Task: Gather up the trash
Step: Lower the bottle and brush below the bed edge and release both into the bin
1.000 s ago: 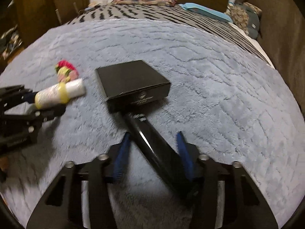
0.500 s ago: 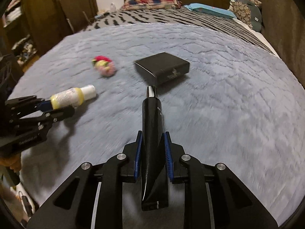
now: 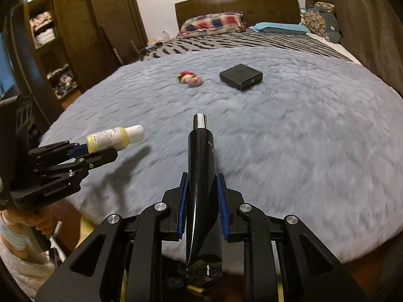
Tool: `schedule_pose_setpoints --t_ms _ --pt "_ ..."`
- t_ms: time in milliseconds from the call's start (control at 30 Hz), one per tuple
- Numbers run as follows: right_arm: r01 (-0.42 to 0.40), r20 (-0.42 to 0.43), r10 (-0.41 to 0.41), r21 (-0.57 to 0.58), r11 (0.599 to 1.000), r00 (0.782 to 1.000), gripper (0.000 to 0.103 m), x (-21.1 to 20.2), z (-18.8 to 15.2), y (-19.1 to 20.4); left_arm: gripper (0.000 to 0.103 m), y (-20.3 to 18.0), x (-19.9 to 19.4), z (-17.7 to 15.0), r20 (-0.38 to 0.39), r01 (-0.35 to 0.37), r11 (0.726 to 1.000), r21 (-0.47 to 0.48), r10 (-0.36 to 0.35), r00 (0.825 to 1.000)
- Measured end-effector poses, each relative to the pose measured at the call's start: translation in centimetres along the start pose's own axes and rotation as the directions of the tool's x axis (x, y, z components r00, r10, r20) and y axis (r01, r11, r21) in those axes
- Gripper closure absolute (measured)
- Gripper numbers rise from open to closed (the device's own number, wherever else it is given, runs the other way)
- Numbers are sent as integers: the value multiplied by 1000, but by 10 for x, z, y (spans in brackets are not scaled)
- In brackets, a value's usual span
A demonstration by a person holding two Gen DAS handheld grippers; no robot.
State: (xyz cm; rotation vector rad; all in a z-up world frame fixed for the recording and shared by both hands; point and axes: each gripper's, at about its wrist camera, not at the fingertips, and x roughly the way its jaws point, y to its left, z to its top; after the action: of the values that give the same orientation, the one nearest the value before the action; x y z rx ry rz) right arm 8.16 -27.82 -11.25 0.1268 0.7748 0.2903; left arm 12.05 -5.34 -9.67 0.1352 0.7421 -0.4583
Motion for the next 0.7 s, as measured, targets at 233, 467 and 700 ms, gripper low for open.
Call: schedule_pose_setpoints --t_ms 233,467,700 --pt "-22 5 22 45 999 1000 80 -25 -46 21 75 -20 -36 -46 -6 -16 1000 12 16 1000" --pt "11 -132 4 112 994 991 80 -15 -99 22 75 -34 -50 -92 -51 17 1000 -21 -18 999" --pt "12 -250 16 112 994 968 80 8 -131 30 75 -43 -32 -133 -165 58 998 -36 -64 984"
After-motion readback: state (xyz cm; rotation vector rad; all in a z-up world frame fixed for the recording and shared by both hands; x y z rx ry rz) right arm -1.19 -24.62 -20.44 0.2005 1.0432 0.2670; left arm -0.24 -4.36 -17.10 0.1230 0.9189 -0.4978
